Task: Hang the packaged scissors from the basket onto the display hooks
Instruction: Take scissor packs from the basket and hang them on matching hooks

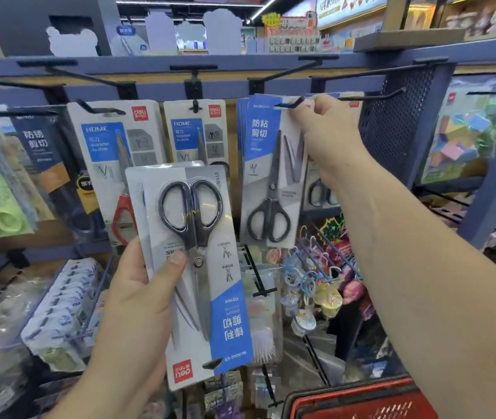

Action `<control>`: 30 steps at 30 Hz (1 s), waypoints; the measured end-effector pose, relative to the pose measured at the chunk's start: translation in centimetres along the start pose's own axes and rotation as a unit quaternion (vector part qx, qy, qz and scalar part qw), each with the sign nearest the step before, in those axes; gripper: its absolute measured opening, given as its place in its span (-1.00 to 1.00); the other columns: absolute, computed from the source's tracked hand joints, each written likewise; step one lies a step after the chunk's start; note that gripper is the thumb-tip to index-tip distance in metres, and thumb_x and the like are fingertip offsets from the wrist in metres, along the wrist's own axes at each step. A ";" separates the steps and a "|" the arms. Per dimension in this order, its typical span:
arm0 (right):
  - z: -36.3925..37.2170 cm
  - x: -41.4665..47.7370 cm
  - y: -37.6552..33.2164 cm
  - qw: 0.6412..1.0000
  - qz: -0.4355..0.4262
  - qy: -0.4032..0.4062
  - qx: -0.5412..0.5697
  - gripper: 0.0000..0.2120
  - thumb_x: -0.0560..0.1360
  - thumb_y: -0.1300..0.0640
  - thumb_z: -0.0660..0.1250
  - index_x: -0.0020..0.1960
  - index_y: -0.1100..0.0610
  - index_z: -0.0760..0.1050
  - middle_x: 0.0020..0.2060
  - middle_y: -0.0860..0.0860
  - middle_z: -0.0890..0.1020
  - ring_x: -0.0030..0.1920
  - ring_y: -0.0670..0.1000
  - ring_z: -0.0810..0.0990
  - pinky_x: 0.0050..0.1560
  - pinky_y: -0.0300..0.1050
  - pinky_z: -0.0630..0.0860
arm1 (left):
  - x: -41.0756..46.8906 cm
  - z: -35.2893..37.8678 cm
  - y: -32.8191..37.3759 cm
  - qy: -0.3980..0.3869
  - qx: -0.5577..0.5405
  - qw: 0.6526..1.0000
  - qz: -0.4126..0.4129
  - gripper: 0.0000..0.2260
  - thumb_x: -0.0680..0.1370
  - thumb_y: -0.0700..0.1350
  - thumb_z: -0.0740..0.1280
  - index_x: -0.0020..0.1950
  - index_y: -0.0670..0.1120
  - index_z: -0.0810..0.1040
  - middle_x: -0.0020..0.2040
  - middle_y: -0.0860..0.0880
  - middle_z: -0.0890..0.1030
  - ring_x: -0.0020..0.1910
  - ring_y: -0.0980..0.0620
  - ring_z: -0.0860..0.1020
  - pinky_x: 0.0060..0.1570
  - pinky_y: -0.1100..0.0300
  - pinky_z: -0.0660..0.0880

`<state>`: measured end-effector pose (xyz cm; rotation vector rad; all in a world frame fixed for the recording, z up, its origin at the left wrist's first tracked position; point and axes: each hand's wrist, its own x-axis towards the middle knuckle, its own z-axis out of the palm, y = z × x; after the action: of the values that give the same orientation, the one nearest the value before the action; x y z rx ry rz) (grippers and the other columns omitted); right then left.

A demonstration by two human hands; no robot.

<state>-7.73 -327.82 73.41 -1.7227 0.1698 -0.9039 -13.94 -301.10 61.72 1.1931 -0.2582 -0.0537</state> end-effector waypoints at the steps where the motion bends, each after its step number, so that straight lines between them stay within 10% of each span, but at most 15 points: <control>1: 0.1 0.4 0.5 0.999 -0.005 0.016 -0.027 -0.70 0.62 -0.06 0.37 -0.24 0.01 0.46 -0.36 -0.09 0.56 -0.30 -0.06 0.52 -0.20 -0.06 0.41 | 0.0 -0.1 0.0 -0.002 0.000 1.000 0.004 -0.77 0.64 -0.14 0.31 0.23 0.11 0.62 0.10 -0.03 0.76 -0.03 -0.08 0.76 -0.20 0.04 0.71; 8: -0.5 -4.4 0.2 0.984 -0.068 0.128 -0.107 -0.67 0.56 -0.10 0.46 0.19 0.00 0.44 -0.02 -0.19 0.49 -0.01 -0.14 0.52 0.00 -0.35 0.47 | -0.1 -0.2 0.2 -0.022 0.000 1.000 0.011 -0.72 0.57 -0.19 0.36 0.24 0.07 0.62 0.12 -0.05 0.76 0.03 -0.11 0.76 -0.11 0.01 0.72; 15: -1.3 -13.9 2.4 0.977 0.044 -0.205 0.025 -0.15 0.16 -0.12 0.74 0.38 -0.17 0.47 0.25 -0.11 0.65 0.20 -0.04 0.69 0.18 0.04 0.64 | 0.2 1.0 -0.4 -0.161 0.135 0.977 0.022 -0.68 0.54 -0.27 0.44 0.14 0.13 0.69 0.09 -0.02 0.77 0.05 -0.04 0.75 -0.01 0.05 0.70; 19: -5.4 -14.3 2.1 0.966 0.022 -0.235 -0.102 -0.26 0.19 0.10 0.77 0.27 -0.20 0.53 0.11 -0.24 0.67 0.08 -0.30 0.64 0.04 -0.30 0.56 | 1.1 1.7 0.3 -0.294 0.308 0.905 0.025 -0.69 0.60 -0.27 0.47 0.22 0.09 0.62 0.07 0.09 0.75 0.04 0.13 0.72 -0.05 0.24 0.62; 22: -7.6 -15.2 1.3 0.908 -0.039 -0.323 -0.263 0.04 0.18 -0.08 0.76 0.53 -0.30 0.30 0.35 -0.36 0.47 0.34 -0.32 0.45 0.27 -0.35 0.42 | 1.6 2.4 1.0 -0.391 0.452 0.799 0.066 -0.67 0.59 -0.13 0.51 0.27 0.20 0.60 0.17 0.19 0.67 0.18 0.19 0.64 0.21 0.06 0.57; 30: -10.2 -17.3 1.7 0.926 -0.064 -0.244 -0.281 -0.54 0.23 0.00 0.74 -0.17 -0.10 0.45 -0.29 -0.14 0.56 -0.25 -0.19 0.48 -0.29 -0.32 0.35 | 1.1 5.6 1.0 -0.381 0.562 0.717 0.158 -0.87 0.54 0.06 0.53 -0.10 0.14 0.60 -0.22 0.17 0.62 -0.27 0.21 0.55 -0.28 0.15 0.39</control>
<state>-25.75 -326.95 64.45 -2.4684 -0.0242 -0.5094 -14.29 -306.02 64.78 2.2914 -1.3792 -0.0931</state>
